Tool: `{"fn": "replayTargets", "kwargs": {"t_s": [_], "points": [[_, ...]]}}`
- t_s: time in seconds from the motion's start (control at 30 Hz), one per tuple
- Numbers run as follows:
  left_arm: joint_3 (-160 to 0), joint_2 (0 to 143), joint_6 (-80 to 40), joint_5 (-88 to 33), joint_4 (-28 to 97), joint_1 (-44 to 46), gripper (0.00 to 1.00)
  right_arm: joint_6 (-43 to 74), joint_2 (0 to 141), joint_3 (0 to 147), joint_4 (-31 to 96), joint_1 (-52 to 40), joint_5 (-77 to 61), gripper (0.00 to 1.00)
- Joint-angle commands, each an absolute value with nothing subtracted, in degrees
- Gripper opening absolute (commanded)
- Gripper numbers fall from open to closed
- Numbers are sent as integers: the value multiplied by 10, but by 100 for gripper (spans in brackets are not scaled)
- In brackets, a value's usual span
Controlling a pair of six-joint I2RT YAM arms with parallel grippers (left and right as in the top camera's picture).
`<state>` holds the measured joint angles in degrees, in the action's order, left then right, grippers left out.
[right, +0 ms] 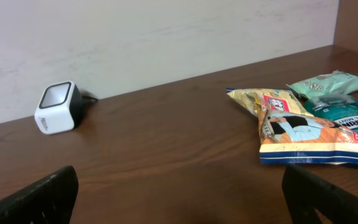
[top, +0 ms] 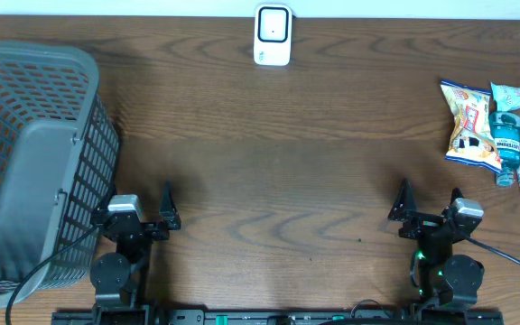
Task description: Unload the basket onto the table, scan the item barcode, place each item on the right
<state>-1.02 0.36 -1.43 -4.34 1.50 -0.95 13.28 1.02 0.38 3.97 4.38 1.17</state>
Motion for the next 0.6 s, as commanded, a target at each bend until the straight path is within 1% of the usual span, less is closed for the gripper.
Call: {"fn": "replayTargets", "kwargs": {"t_s": [0.0, 0.3, 0.5, 0.57], "points": [[-2, 1, -6, -51, 37, -8, 98, 141, 10, 3, 42, 48, 11, 99], [-2, 1, -6, -51, 37, -8, 98, 139, 10, 3, 41, 48, 24, 99], [-2, 1, -6, -51, 37, -8, 98, 1, 10, 3, 43, 48, -11, 99], [-2, 1, -6, -51, 37, -8, 98, -10, 10, 3, 43, 48, -8, 99]]}}
